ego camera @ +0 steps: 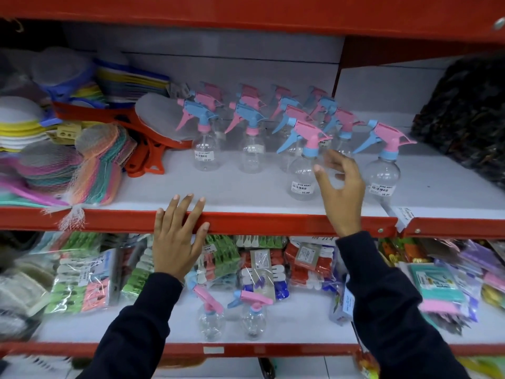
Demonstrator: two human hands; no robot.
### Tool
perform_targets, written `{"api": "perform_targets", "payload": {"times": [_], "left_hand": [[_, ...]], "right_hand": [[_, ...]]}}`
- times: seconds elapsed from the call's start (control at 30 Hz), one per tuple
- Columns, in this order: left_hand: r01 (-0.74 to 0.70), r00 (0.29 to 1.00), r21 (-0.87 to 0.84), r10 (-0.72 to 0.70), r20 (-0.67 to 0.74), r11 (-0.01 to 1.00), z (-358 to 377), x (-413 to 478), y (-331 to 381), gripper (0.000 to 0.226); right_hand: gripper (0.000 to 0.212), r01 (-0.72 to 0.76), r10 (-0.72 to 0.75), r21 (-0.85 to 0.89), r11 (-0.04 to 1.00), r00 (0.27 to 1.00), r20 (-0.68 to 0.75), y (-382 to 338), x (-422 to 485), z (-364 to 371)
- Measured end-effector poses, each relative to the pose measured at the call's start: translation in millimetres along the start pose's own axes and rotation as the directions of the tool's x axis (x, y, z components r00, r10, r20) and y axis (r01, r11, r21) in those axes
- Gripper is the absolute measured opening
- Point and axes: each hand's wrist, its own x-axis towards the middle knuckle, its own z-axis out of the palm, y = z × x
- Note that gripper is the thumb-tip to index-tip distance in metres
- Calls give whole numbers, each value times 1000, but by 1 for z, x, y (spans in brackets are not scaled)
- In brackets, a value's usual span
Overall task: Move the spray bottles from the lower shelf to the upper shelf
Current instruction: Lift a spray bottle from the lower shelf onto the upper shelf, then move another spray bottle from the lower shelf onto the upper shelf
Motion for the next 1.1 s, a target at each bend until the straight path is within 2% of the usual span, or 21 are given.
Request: {"api": "perform_targets", "payload": {"times": [0.07,0.1,0.17,0.2,0.27,0.33,0.4,0.47,0.5,0.57,0.67,0.83,0.97,1.1], "left_hand": [[18,1000,-5,-18,-2,1000,-2,0,-8,49],[30,1000,-5,-30,-7,1000,-3,-2,-13,48],[32,999,13,-32,-11,999,-3,-4,-21,47],[24,1000,23,-24,-8,999,-3,-5,-24,47],[13,1000,26,-13,-14,1000,0,-6,-26,46],[11,999,19,-10,-34,1000,3,-5,-27,46],[6,999,22,-5,-52,1000,5,-6,-27,46],[-3,998,24,4,-70,1000,7,-5,-28,46],[-8,997,23,10,-78,1000,7,-5,-29,45],[-18,996,25,21,-92,1000,8,-5,-29,45],[-28,995,28,31,-98,999,9,-5,-30,45],[-25,995,5,25,-91,1000,10,-5,-31,45],[-25,996,-18,23,-81,1000,9,-5,-31,45],[-22,998,-29,20,-59,999,7,-6,-30,46]], "right_hand": [[22,62,-61,23,998,998,-17,-7,-42,1],[17,78,-79,31,996,996,34,-7,-66,3],[15,43,-43,5,999,971,236,8,-116,11],[18,2,14,-44,999,935,355,19,-137,16],[32,-62,173,-211,976,807,565,47,-169,25],[52,-102,324,-343,934,646,691,72,-191,32],[66,-143,432,-421,896,506,747,91,-206,40],[68,-196,497,-460,866,431,753,104,-217,48],[62,-216,507,-460,861,431,747,109,-220,51],[48,-238,504,-447,862,478,719,114,-221,55],[40,-294,491,-394,871,537,686,105,-211,50],[29,-300,366,-214,930,686,629,54,-174,18],[39,-274,247,-20,961,830,500,-6,-130,-5],[42,-203,147,123,971,921,362,-61,-78,-10]]}}
